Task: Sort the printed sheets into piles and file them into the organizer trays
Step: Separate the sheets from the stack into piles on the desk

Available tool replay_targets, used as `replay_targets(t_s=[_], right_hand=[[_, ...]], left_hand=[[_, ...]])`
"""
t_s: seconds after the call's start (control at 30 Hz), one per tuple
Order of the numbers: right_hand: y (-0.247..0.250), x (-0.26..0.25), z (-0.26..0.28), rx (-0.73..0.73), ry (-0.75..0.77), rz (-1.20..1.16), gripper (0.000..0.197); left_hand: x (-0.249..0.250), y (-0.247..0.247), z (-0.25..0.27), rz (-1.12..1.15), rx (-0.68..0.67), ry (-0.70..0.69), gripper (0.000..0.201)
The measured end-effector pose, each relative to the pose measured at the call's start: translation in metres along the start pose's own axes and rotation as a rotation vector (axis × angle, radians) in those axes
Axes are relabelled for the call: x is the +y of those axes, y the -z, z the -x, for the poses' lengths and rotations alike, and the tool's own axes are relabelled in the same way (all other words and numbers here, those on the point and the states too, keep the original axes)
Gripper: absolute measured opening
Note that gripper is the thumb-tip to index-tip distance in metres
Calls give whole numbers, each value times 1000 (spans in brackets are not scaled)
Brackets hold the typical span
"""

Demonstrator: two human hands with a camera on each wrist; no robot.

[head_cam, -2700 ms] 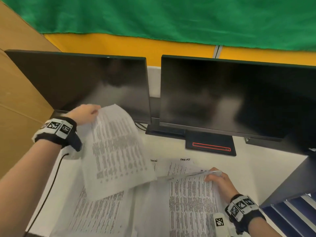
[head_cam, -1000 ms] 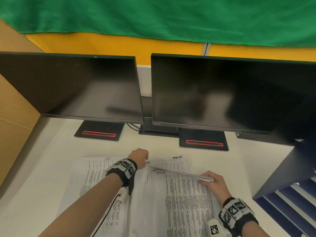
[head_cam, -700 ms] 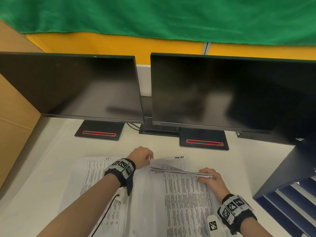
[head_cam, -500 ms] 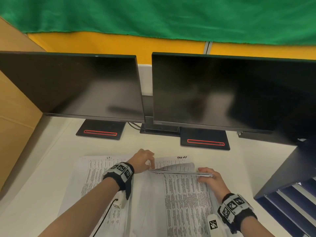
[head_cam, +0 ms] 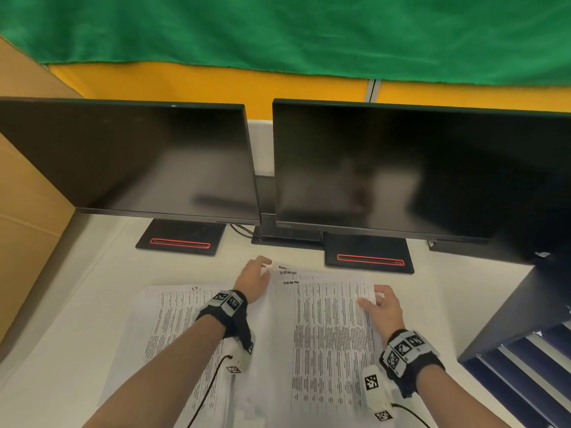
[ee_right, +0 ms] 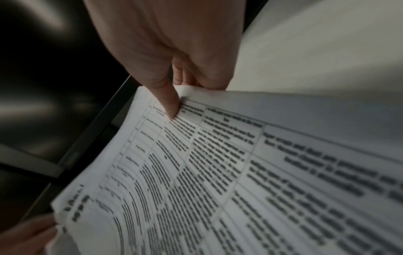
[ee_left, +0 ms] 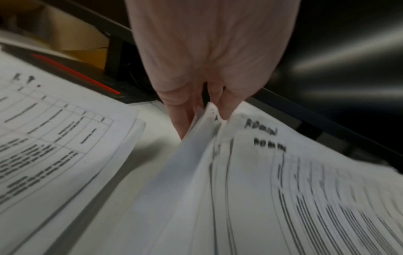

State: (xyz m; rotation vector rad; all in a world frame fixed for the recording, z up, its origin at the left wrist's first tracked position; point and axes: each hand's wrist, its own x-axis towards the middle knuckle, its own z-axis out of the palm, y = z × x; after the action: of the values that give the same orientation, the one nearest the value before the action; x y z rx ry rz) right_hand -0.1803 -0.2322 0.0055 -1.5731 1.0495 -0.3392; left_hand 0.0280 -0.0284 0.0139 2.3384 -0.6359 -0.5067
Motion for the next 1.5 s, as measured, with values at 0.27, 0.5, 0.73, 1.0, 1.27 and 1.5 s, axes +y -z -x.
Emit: replay_targets(t_s=[0.27, 0.5, 0.73, 1.0, 1.27, 1.5], right_hand=[[-12, -14, -4, -97, 49, 489, 34], [-2, -3, -1, -33, 108, 565, 15], [10, 3, 5, -113, 63, 563, 15], [8, 19, -2, -187, -39, 583, 43], [15, 16, 4, -130, 20, 441, 25], [13, 22, 9, -188, 109, 347, 28]], left_hand=[[5, -25, 13, -302, 105, -231, 46], [6, -38, 12, -374, -87, -222, 43], [-1, -35, 11, -306, -96, -143, 43], [-4, -28, 14, -413, -89, -148, 17], [-5, -18, 13, -422, -61, -168, 12], [-2, -26, 20, -435, -176, -305, 20]])
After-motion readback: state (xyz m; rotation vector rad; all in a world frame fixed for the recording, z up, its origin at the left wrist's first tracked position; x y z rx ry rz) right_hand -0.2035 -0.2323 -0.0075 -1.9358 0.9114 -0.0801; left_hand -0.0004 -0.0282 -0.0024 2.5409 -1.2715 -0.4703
